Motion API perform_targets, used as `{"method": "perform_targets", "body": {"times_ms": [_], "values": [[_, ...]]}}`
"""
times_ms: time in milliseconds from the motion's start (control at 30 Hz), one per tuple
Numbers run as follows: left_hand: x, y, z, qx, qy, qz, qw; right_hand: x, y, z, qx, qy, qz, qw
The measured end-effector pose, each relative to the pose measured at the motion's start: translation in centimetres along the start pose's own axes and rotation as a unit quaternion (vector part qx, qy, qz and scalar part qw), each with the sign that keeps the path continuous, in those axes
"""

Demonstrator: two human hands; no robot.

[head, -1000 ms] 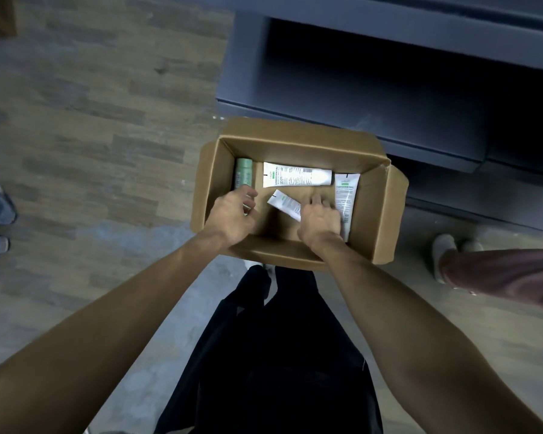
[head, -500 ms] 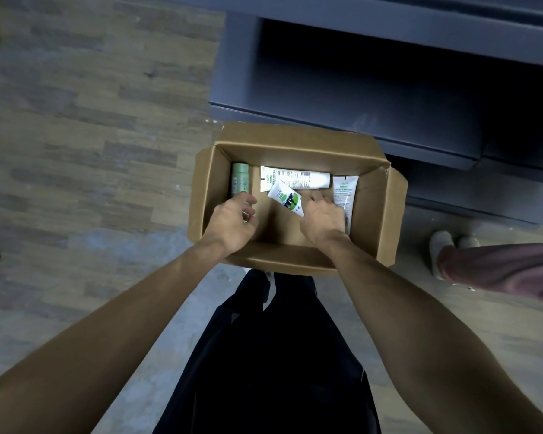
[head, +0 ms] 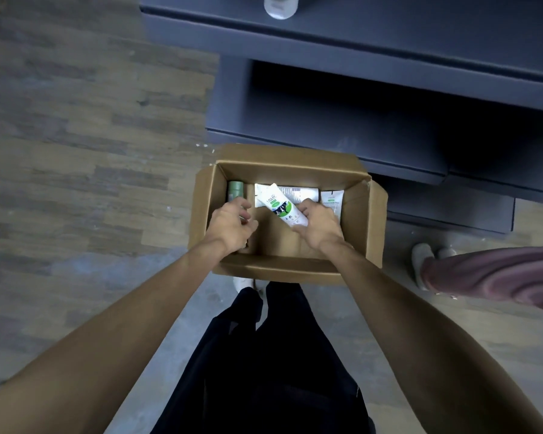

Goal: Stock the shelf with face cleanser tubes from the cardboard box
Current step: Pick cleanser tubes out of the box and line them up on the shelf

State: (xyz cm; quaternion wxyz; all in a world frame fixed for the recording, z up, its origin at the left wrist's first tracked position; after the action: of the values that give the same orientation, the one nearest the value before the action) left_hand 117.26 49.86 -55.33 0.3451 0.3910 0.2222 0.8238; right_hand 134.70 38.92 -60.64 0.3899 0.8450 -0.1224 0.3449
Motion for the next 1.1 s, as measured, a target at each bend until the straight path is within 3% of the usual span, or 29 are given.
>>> {"method": "perform_targets", "body": {"times_ms": [167,267,467,733,1100], "values": [[1.9,0.6,3.7,-0.059,0.119,0.007,0.991,2.2,3.8,-2.2,0.03,-0.197,0.054,0.979],[3.0,1.4,5.8,-0.126,0.134,-0.016,0.983,3.6,5.9,-3.7,0.051,-0.236,0.084,0.967],[5.1,3.0,9.7,-0.224,0.124,-0.035,0.966,6.6,8.6,-5.9,0.072,-0.246,0.123,0.959],[8.7,6.1,16.1,-0.371,-0.006,0.015,0.929,11.4,11.4,-9.4,0.109,-0.253,0.192,0.942],[12.3,9.1,23.2,-0.464,-0.058,0.063,0.882,18.5,12.4,-12.6,0.168,-0.192,0.266,0.93]]}}
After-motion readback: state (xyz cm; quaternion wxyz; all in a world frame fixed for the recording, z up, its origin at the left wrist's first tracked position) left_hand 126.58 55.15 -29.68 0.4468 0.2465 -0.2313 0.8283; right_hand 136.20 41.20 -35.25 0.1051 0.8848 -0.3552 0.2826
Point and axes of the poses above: each hand's wrist, its own y-axis away from the middle knuckle, its own x-axis out of the back of the hand, z = x × y, the point moved 3 cm from there along -y, towards the middle knuckle
